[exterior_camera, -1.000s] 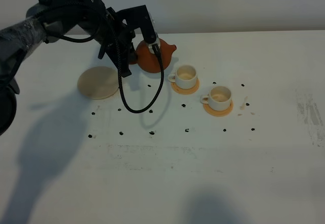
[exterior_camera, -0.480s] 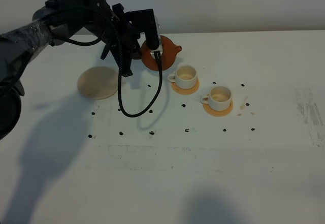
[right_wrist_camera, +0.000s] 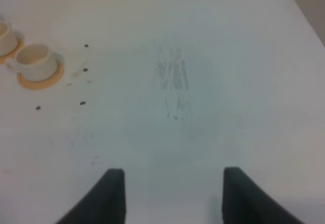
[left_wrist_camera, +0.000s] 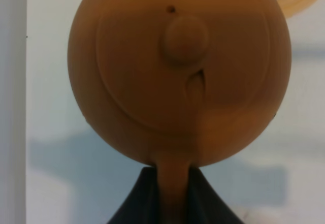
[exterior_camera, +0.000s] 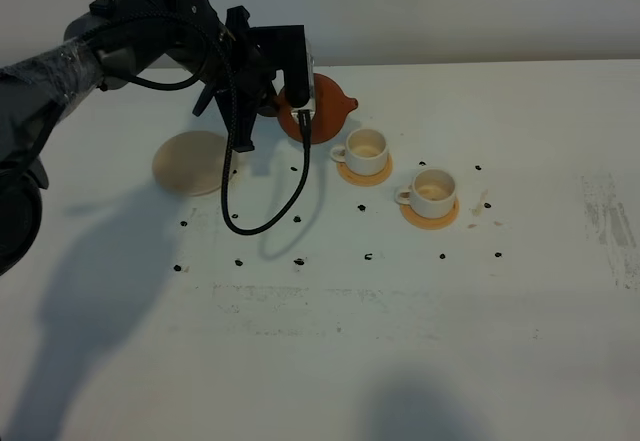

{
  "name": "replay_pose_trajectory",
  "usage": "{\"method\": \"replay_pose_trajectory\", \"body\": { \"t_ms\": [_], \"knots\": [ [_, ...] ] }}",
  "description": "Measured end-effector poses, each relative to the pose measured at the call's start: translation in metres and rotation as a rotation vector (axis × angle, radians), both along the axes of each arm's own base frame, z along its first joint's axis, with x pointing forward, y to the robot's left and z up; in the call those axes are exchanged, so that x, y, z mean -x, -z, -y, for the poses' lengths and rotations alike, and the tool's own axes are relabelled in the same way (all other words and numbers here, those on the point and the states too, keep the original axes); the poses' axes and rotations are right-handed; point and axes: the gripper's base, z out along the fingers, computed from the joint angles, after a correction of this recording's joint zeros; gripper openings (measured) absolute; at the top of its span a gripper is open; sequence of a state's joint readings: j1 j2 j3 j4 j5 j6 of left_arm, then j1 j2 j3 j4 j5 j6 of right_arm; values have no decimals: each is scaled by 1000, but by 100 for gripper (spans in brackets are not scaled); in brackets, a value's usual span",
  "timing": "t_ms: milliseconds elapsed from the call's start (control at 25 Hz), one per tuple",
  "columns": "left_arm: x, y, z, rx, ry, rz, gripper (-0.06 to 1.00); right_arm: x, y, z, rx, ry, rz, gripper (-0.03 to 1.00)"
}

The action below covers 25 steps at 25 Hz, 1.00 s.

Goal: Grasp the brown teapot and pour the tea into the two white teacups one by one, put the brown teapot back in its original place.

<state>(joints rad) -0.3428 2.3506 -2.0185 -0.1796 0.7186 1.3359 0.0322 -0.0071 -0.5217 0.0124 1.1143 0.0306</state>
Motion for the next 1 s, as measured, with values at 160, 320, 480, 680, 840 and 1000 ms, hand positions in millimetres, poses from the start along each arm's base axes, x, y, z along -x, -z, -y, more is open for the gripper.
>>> {"method": "replay_pose_trajectory", "body": {
  "t_ms": [160, 320, 480, 680, 840, 1000],
  "knots": [
    [0, 0, -1, -37, 33, 17, 8, 0, 0, 0, 0, 0, 0, 42],
    [-1, 2, -1, -51, 53, 24, 8, 0, 0, 0, 0, 0, 0, 42],
    [-1, 8, 0, -68, 76, 26, 8, 0, 0, 0, 0, 0, 0, 42],
    [-2, 7, 7, -92, 99, 75, 8, 0, 0, 0, 0, 0, 0, 42],
    [-3, 7, 6, -101, 107, 91, 8, 0, 0, 0, -1, 0, 0, 42],
    [-2, 7, 8, -136, 131, 106, 8, 0, 0, 0, -1, 0, 0, 42]
  ]
}}
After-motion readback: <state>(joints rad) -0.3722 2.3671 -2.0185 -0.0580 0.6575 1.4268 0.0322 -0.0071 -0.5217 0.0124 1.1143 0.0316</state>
